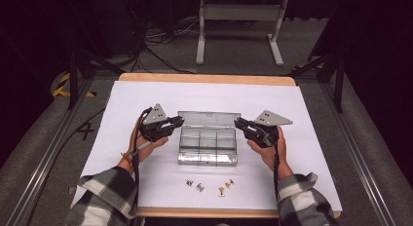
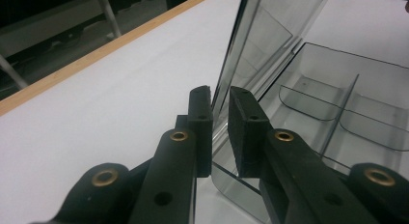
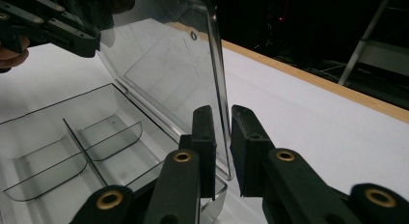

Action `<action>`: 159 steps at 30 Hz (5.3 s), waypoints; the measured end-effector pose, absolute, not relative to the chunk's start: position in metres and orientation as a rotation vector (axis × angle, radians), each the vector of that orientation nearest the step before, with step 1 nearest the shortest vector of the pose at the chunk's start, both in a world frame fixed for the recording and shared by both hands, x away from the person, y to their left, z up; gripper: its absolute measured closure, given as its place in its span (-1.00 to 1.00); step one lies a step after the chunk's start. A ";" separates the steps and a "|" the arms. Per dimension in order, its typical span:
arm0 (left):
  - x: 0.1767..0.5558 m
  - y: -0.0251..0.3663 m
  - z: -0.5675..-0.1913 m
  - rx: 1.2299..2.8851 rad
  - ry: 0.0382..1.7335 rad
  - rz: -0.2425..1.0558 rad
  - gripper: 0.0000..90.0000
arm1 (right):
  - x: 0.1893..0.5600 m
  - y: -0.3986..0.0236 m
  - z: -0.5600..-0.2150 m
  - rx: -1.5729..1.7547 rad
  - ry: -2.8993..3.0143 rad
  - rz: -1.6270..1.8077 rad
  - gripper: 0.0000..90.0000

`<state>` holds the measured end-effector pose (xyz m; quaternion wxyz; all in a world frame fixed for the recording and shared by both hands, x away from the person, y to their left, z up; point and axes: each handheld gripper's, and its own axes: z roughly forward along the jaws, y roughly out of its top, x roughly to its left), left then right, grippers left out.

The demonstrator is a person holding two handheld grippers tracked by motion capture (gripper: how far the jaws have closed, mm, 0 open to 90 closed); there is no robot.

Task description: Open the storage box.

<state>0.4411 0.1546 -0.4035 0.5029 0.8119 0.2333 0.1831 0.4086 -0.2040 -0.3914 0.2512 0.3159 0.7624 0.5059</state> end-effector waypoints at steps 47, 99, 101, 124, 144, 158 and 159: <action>0.458 0.147 -0.423 1.989 0.630 0.419 0.69 | 0.430 -0.196 -0.422 0.972 2.056 1.368 0.68; 0.459 0.148 -0.432 1.996 0.681 0.397 0.57 | 0.432 -0.197 -0.431 1.030 2.082 1.326 0.57; 0.459 0.147 -0.433 2.007 0.669 0.406 0.53 | 0.433 -0.197 -0.432 1.030 2.081 1.328 0.56; 0.456 0.150 -0.429 1.991 0.662 0.413 0.53 | 0.431 -0.202 -0.427 1.037 2.058 1.295 0.33; 0.401 0.179 -0.402 1.956 0.529 0.407 0.33 | 0.398 -0.210 -0.403 0.856 2.145 1.229 0.28; 0.365 0.186 -0.410 2.009 0.470 0.391 0.22 | 0.372 -0.223 -0.395 0.788 2.169 1.231 0.19; 0.361 0.186 -0.412 2.014 0.464 0.379 0.22 | 0.370 -0.225 -0.396 0.786 2.173 1.228 0.18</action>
